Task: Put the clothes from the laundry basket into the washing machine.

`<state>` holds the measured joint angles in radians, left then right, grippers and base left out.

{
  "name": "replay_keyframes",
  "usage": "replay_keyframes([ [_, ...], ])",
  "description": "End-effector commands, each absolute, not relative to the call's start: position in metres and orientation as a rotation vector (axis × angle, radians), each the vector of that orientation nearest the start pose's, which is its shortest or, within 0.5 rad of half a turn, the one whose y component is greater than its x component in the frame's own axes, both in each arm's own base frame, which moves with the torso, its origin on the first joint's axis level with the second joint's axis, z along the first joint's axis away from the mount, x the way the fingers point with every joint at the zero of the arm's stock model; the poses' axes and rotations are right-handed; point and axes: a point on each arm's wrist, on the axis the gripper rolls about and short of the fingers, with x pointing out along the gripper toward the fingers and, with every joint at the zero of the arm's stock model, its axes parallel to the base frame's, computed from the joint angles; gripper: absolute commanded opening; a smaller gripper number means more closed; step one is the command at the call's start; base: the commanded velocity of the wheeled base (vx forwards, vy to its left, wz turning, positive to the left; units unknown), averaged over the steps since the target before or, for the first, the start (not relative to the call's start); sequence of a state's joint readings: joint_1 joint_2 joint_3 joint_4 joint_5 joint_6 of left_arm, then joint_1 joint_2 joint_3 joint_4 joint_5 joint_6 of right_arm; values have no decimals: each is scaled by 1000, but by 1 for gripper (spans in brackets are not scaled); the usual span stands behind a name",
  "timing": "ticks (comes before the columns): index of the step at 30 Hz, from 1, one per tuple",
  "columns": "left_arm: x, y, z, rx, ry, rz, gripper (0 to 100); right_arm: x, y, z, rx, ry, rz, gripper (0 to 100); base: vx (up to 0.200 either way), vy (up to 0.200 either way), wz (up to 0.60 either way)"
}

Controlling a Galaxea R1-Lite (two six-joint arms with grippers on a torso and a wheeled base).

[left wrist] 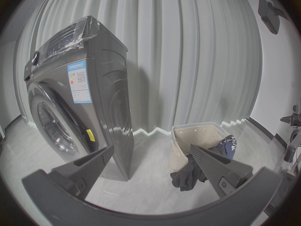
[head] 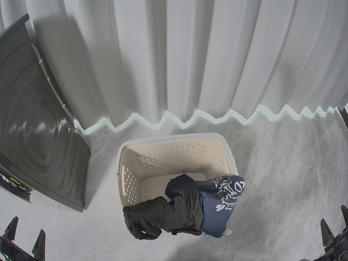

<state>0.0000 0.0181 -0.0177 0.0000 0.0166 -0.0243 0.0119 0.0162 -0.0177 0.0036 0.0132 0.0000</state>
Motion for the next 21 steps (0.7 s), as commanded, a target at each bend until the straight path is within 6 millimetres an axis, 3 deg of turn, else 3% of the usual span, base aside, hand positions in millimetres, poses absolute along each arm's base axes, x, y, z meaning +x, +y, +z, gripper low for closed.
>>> replay_keyframes([
  [1,-23,0,76,-25,0,17,100,-23,0,76,0,2,26,100,200,0,0],
  [10,-23,0,76,-25,0,17,100,-23,0,76,0,2,26,100,0,0,0],
  [19,-23,0,76,-25,0,15,100,-23,0,76,0,2,25,100,200,0,0],
  [21,-23,0,76,-25,0,15,100,-23,0,76,0,2,25,100,0,0,0],
])
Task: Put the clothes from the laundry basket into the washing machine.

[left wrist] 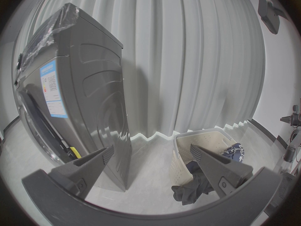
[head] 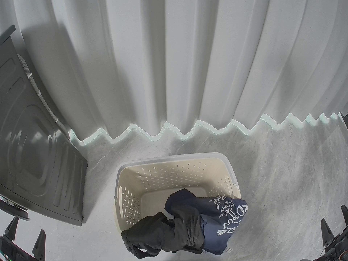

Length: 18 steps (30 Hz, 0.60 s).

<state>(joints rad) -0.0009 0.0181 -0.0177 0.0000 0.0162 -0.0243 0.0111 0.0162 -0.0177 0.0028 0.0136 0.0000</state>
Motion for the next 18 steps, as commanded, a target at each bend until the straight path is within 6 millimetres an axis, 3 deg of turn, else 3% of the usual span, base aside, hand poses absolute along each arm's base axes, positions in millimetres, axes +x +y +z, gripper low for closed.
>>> replay_keyframes([
  [1,-23,0,76,-25,0,17,100,-23,0,75,0,3,26,100,0,0,0],
  [7,-23,0,76,-25,0,17,100,-23,0,76,0,2,26,100,0,0,0],
  [18,-23,0,76,-26,0,15,100,-23,0,76,0,2,26,100,200,0,0],
])
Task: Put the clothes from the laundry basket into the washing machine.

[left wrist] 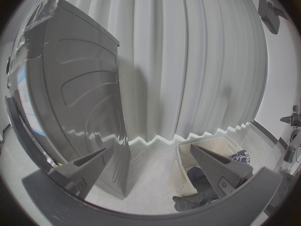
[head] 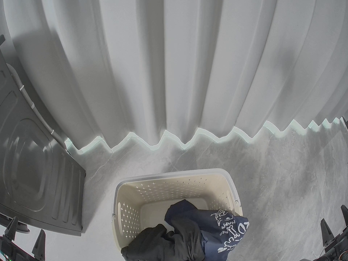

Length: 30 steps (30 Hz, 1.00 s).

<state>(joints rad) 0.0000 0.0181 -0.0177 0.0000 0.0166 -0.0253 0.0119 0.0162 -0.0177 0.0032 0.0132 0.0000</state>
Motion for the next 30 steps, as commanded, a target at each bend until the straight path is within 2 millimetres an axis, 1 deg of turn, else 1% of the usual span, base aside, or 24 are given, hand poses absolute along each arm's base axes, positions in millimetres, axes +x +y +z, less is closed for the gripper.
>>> replay_keyframes([
  [1,-23,0,76,-26,0,15,100,-23,0,76,0,2,26,100,200,0,0],
  [4,-23,0,76,-25,0,15,100,-23,0,76,0,2,25,100,200,0,0],
  [30,-23,0,76,-25,0,15,100,-23,0,76,0,2,26,100,0,0,0],
])
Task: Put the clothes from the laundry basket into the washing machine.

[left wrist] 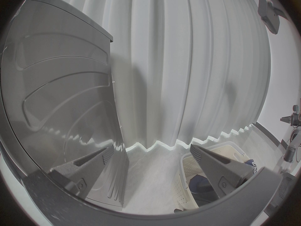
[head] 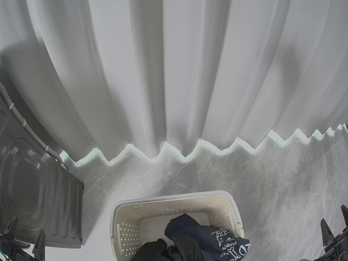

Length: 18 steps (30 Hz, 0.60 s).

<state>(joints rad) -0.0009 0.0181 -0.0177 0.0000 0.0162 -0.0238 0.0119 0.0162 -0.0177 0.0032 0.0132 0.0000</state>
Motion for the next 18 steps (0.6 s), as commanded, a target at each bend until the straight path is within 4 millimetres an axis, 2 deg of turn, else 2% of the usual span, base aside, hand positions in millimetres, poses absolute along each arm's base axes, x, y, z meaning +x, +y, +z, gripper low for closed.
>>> replay_keyframes([
  [1,-23,0,76,-25,0,17,100,-23,0,76,0,2,26,100,0,0,0],
  [13,-23,0,76,-25,0,15,100,-23,0,76,0,2,26,100,0,0,0],
  [18,-23,0,76,-25,0,15,100,-23,0,75,0,3,26,100,-200,0,0],
])
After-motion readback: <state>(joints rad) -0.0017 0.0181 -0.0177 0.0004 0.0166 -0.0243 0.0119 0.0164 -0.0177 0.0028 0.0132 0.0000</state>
